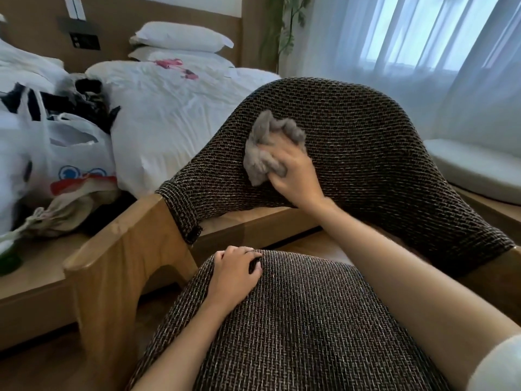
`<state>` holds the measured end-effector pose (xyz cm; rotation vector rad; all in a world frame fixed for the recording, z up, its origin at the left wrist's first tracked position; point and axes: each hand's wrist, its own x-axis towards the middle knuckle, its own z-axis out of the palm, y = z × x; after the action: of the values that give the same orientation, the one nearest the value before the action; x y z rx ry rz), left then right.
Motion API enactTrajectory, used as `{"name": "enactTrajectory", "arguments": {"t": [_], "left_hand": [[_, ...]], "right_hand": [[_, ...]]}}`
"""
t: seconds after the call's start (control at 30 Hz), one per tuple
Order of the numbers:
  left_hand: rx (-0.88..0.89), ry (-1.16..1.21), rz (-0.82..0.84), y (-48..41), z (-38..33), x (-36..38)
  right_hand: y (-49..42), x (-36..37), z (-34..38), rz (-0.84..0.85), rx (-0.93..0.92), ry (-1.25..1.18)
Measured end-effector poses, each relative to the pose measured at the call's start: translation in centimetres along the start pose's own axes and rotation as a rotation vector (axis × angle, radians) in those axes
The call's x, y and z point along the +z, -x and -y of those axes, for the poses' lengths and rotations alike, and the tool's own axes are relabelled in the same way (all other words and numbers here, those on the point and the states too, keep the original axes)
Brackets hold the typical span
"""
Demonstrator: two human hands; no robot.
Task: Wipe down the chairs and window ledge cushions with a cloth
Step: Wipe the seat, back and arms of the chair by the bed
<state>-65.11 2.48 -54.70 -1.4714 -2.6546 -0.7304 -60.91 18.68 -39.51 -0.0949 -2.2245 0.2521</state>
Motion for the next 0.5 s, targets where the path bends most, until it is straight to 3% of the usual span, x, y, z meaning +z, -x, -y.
{"name": "enactTrajectory", "arguments": {"t": [0.17,0.4,0.5], "left_hand": [[0.009,-0.009,-0.004,0.2,-0.3,-0.3],[-0.007,-0.015,0.021,0.2,-0.4,-0.8],[-0.026,-0.041,0.028,0.2,-0.6,-1.0]], "right_hand": [[7.7,1.3,0.1,0.252,0.132,-0.044],[-0.3,-2.6,2.0,-0.029,-0.090,-0.004],[-5.4,-1.8,2.9,0.028,-0.063,0.090]]}}
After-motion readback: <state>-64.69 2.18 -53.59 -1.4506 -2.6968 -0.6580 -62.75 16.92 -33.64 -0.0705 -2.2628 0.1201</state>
